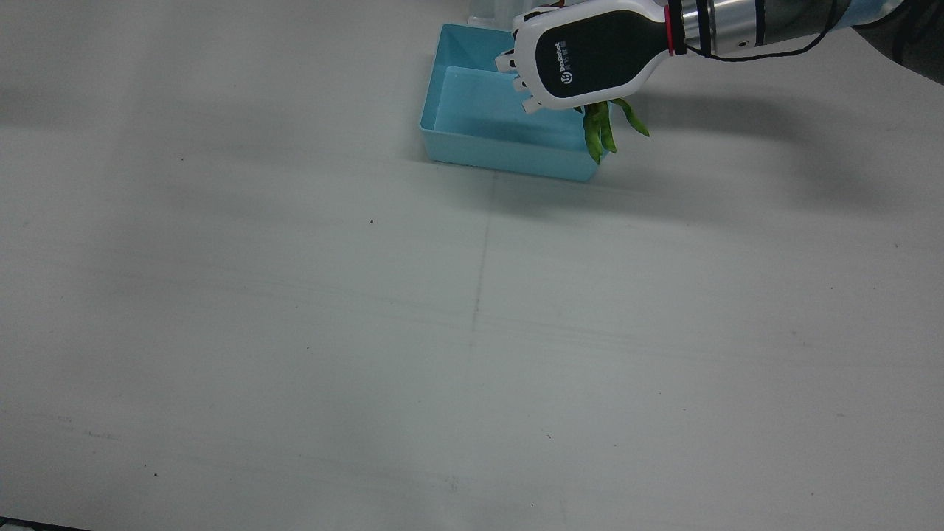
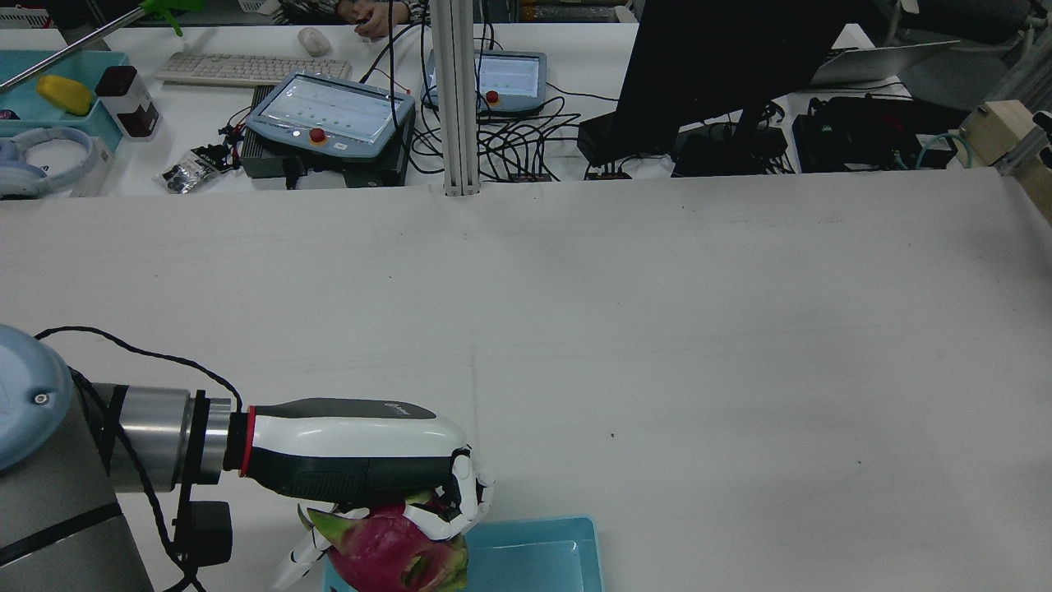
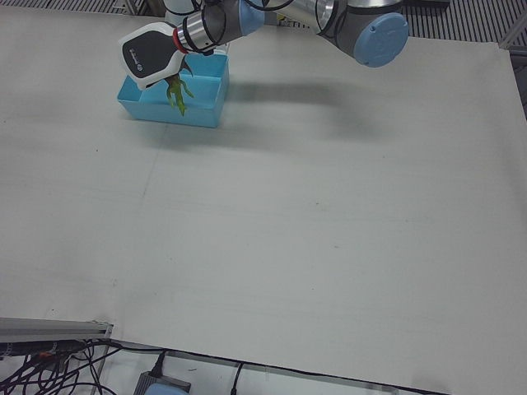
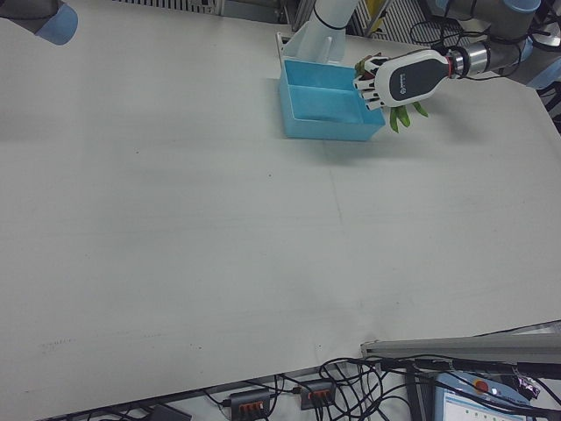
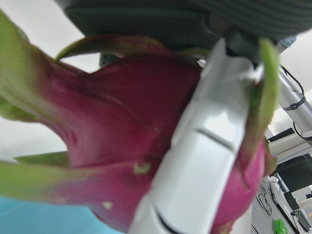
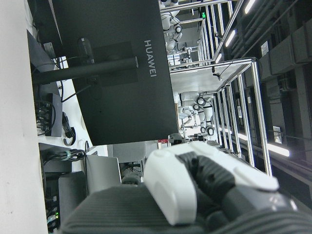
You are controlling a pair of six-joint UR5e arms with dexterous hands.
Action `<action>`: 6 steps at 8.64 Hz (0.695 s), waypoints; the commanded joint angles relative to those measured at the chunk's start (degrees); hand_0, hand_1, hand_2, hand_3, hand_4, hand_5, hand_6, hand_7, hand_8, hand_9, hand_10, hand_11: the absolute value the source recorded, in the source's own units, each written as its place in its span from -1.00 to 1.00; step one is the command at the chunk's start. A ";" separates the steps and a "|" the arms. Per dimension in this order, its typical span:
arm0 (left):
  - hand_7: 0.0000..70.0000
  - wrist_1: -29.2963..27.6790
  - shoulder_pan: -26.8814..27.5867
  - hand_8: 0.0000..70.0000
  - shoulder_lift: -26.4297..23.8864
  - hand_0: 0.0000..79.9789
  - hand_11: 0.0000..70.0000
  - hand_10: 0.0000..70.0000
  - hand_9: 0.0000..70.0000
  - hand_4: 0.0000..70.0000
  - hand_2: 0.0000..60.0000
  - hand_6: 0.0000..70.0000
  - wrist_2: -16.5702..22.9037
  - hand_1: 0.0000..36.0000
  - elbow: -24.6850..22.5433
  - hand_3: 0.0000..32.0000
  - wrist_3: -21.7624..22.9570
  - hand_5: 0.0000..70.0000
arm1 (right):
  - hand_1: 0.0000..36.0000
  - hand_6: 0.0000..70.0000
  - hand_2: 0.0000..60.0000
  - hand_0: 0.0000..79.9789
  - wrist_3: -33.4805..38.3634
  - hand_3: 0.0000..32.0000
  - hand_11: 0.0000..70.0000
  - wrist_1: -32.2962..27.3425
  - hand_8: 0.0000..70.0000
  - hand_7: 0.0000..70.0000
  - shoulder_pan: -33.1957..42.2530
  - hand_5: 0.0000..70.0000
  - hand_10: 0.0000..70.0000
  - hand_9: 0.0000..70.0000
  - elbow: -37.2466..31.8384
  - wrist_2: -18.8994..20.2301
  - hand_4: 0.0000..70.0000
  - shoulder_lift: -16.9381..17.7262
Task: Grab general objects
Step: 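Carry the dragon fruit with the left hand over the blue tray, then open the left hand to release the dragon fruit into the tray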
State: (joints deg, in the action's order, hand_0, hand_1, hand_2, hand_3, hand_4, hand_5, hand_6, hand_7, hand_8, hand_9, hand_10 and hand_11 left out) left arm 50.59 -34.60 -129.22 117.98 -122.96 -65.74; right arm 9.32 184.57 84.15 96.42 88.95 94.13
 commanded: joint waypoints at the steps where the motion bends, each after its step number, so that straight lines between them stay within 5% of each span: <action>1: -0.01 3.20 2.59 -0.21 -0.23 0.41 -0.28 -0.51 -0.29 -0.14 -1.00 -0.58 -0.20 -0.62 -1.41 -0.52 0.17 0.74 | -1.00 -1.00 -1.00 -1.00 0.00 -1.00 -1.00 0.00 -1.00 -1.00 0.05 -1.00 -1.00 -1.00 0.00 0.00 -1.00 0.00; 2: -0.53 3.20 4.17 -0.41 -0.41 0.38 -0.75 -0.84 -0.63 -0.54 -1.00 -0.81 -0.73 -0.63 -1.32 -0.11 0.61 0.42 | -1.00 -1.00 -1.00 -1.00 0.00 -1.00 -1.00 0.00 -1.00 -1.00 -0.04 -1.00 -1.00 -1.00 0.00 0.00 -1.00 0.00; 3: -0.64 3.29 4.45 -0.45 -0.59 0.37 -0.85 -0.91 -0.70 -0.64 -1.00 -0.86 -1.17 -0.65 -1.41 0.14 0.70 0.27 | -1.00 -1.00 -1.00 -1.00 0.00 -1.00 -1.00 0.00 -1.00 -1.00 -0.04 -1.00 -1.00 -1.00 0.00 0.00 -1.00 0.00; 6: -0.68 4.52 8.40 -0.69 -0.68 0.45 -0.89 -0.96 -0.79 -0.81 -1.00 -0.92 -1.96 -0.37 -1.41 0.44 0.70 0.31 | -1.00 -1.00 -1.00 -1.00 0.00 -1.00 -1.00 0.00 -1.00 -1.00 0.05 -1.00 -1.00 -1.00 0.00 0.00 -1.00 0.00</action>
State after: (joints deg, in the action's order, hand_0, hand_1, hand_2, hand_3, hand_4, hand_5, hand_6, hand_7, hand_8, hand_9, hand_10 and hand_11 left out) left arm 54.33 -29.02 -129.77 116.84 -124.35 -65.08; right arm 9.32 184.57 84.16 96.42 88.95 94.13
